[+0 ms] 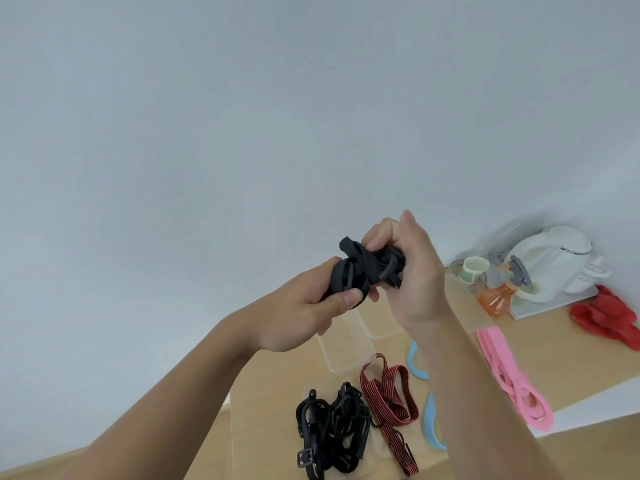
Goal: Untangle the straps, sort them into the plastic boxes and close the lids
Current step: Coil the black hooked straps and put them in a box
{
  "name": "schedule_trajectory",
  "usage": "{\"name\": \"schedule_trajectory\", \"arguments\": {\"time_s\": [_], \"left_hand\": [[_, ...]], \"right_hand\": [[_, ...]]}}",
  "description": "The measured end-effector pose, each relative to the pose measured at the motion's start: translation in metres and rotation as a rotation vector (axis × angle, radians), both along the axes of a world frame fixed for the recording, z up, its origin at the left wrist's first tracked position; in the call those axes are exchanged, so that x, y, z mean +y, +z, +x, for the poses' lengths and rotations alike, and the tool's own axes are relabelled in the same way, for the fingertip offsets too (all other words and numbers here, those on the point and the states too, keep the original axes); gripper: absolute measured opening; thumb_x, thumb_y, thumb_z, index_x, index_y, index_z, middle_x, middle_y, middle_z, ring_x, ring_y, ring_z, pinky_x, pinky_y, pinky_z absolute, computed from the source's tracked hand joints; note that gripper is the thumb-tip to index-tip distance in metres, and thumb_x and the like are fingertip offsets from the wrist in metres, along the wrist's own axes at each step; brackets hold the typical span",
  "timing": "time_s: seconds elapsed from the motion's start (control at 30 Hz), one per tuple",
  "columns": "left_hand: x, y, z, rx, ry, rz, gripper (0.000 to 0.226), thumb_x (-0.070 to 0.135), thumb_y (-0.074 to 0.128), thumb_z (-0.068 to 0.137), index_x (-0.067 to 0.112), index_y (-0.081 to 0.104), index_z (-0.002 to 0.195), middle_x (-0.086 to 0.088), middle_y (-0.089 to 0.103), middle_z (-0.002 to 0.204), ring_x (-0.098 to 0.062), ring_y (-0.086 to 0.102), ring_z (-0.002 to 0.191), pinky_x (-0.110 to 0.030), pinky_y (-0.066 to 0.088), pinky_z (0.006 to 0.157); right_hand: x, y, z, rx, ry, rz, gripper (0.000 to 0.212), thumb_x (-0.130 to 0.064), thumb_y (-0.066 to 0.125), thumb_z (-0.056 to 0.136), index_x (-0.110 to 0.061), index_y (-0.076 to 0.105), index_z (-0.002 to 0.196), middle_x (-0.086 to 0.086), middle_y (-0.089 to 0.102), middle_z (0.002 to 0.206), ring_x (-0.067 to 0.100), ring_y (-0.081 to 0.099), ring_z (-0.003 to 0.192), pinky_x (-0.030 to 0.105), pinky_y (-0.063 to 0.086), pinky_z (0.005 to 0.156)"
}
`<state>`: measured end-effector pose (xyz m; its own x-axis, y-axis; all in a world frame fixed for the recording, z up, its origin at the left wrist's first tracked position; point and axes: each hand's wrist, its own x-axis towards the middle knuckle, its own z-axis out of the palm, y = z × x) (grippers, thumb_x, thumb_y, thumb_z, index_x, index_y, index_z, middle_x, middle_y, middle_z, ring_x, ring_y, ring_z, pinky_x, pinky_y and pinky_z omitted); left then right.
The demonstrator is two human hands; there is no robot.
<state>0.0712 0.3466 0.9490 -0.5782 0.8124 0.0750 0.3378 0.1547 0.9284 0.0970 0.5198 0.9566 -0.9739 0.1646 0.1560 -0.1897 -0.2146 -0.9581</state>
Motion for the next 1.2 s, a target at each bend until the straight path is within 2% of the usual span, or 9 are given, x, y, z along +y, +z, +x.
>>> {"name": "schedule_trajectory", "arguments": {"time_s": [0.1, 0.2, 0.3, 0.43, 0.57, 0.73, 0.97, 1.07, 1.2], "left_hand": [[0.001, -0.003, 0.001, -0.051, -0.005, -0.023, 0.018, 0.031, 0.049, 0.099, 0.012, 0.048, 0.098, 0.001, 0.041, 0.085, -0.016, 0.043, 0.071, -0.038, 0.049, 0.069], [0.007, -0.006, 0.004, -0.077, -0.013, 0.002, 0.022, 0.029, 0.047, 0.100, 0.006, 0.047, 0.101, 0.006, 0.039, 0.082, -0.014, 0.041, 0.069, -0.034, 0.049, 0.066], [0.011, -0.010, 0.004, -0.040, 0.038, -0.041, 0.022, 0.041, 0.048, 0.098, 0.019, 0.050, 0.102, 0.005, 0.044, 0.085, -0.019, 0.045, 0.073, -0.047, 0.051, 0.070], [0.009, -0.016, 0.001, 0.033, 0.152, -0.106, 0.028, 0.048, 0.051, 0.094, 0.023, 0.053, 0.104, 0.012, 0.050, 0.083, -0.016, 0.048, 0.075, -0.052, 0.052, 0.073], [0.008, -0.017, -0.001, -0.080, 0.266, -0.038, 0.031, 0.047, 0.053, 0.091, 0.019, 0.057, 0.104, 0.010, 0.050, 0.080, -0.019, 0.047, 0.065, -0.044, 0.051, 0.064], [0.007, -0.018, -0.001, -0.052, 0.270, -0.068, 0.018, 0.039, 0.052, 0.093, 0.024, 0.059, 0.099, 0.019, 0.053, 0.075, -0.015, 0.048, 0.062, -0.038, 0.049, 0.061], [0.011, -0.018, 0.007, 0.321, 0.301, -0.204, 0.004, 0.023, 0.055, 0.101, 0.023, 0.051, 0.100, 0.012, 0.053, 0.067, -0.007, 0.046, 0.060, -0.020, 0.034, 0.056], [0.008, -0.018, 0.007, 0.356, 0.286, -0.240, 0.006, 0.021, 0.055, 0.101, 0.023, 0.051, 0.105, 0.009, 0.054, 0.068, -0.010, 0.046, 0.060, -0.021, 0.034, 0.055], [0.002, -0.026, 0.009, 0.397, 0.257, -0.246, 0.005, 0.020, 0.055, 0.101, 0.022, 0.052, 0.105, 0.015, 0.055, 0.066, -0.010, 0.047, 0.060, -0.020, 0.033, 0.055]], "right_hand": [[0.001, 0.002, -0.001, -0.040, -0.026, -0.065, 0.067, -0.061, 0.026, 0.090, -0.008, 0.047, 0.055, 0.008, 0.042, 0.061, 0.020, 0.038, 0.054, 0.029, 0.032, 0.051], [-0.011, -0.001, 0.003, -0.034, -0.243, -0.211, 0.070, -0.062, 0.027, 0.091, -0.011, 0.048, 0.049, 0.003, 0.045, 0.054, 0.021, 0.041, 0.055, 0.031, 0.035, 0.057], [-0.013, -0.002, 0.003, -0.205, -0.338, -0.394, 0.065, -0.060, 0.036, 0.096, -0.012, 0.046, 0.054, 0.000, 0.043, 0.055, 0.017, 0.040, 0.052, 0.031, 0.033, 0.058], [-0.001, -0.002, 0.002, -0.344, -0.306, -0.093, 0.058, -0.051, 0.049, 0.096, -0.015, 0.059, 0.053, 0.001, 0.056, 0.060, 0.014, 0.050, 0.055, 0.033, 0.040, 0.064], [0.012, -0.009, 0.008, -0.228, -0.072, 0.158, 0.063, -0.058, 0.062, 0.089, 0.004, 0.070, 0.085, 0.020, 0.061, 0.081, 0.026, 0.054, 0.078, 0.043, 0.046, 0.080], [0.027, 0.000, 0.016, -0.262, 0.102, 0.276, 0.063, -0.061, 0.072, 0.076, 0.000, 0.076, 0.090, 0.028, 0.071, 0.098, 0.038, 0.070, 0.095, 0.046, 0.057, 0.096], [0.006, -0.011, 0.011, -0.325, -0.022, 0.485, 0.077, -0.064, 0.045, 0.098, 0.012, 0.051, 0.085, 0.024, 0.065, 0.070, 0.030, 0.069, 0.059, 0.043, 0.062, 0.065], [0.004, -0.016, 0.009, -0.413, 0.001, 0.470, 0.075, -0.057, 0.033, 0.104, 0.012, 0.056, 0.087, 0.015, 0.060, 0.061, 0.026, 0.063, 0.052, 0.031, 0.042, 0.046], [0.004, -0.013, 0.009, -0.587, 0.123, 0.426, 0.049, -0.046, 0.031, 0.105, -0.008, 0.057, 0.088, 0.014, 0.058, 0.066, 0.030, 0.059, 0.051, 0.029, 0.032, 0.045]]}}
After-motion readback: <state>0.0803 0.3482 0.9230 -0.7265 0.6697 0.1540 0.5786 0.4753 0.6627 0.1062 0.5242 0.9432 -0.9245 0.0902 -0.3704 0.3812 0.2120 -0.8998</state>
